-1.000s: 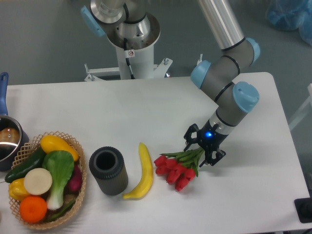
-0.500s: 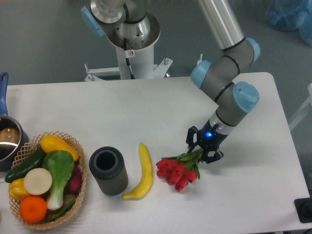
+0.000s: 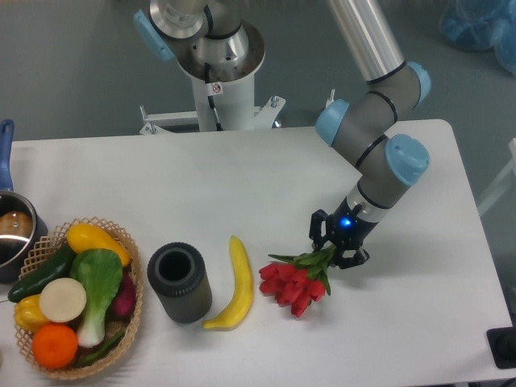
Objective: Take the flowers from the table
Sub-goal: 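Close the gripper around the tulip stems, then lift the gripped tulip bunch up off the table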
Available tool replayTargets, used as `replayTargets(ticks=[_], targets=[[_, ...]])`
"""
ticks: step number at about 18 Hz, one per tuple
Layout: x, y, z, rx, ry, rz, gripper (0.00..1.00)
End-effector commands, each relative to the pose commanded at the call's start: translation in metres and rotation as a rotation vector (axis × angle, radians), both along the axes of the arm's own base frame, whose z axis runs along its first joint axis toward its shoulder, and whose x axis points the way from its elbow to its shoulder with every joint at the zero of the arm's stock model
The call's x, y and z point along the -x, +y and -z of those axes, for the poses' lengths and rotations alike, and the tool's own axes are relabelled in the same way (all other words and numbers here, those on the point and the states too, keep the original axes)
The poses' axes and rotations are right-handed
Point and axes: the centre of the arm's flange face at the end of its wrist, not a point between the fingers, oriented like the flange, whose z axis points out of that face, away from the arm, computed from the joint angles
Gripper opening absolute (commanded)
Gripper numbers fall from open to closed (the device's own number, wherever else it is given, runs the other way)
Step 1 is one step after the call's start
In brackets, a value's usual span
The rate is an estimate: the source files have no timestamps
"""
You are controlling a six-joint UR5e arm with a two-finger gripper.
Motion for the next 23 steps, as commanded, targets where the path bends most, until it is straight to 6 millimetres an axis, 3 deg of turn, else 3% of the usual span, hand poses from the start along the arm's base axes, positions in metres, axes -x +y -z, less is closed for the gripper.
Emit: replayTargets(ticks=[2, 6, 17, 20, 23], targets=[[0.001, -0.002, -0.005, -0.003, 0.004, -0.004, 0.40], [0.001, -0.002, -0.043, -0.039, 0.056, -0.008, 0.40], [-0.008, 0.001, -0.132, -0.391, 0.005, -0.065, 0.41], [-0.011, 0.005, -0.143, -0.479, -0.040, -0.073, 0.41], [-0.004, -0.004, -0.152, -0.556, -0.066, -0.097, 0.41]])
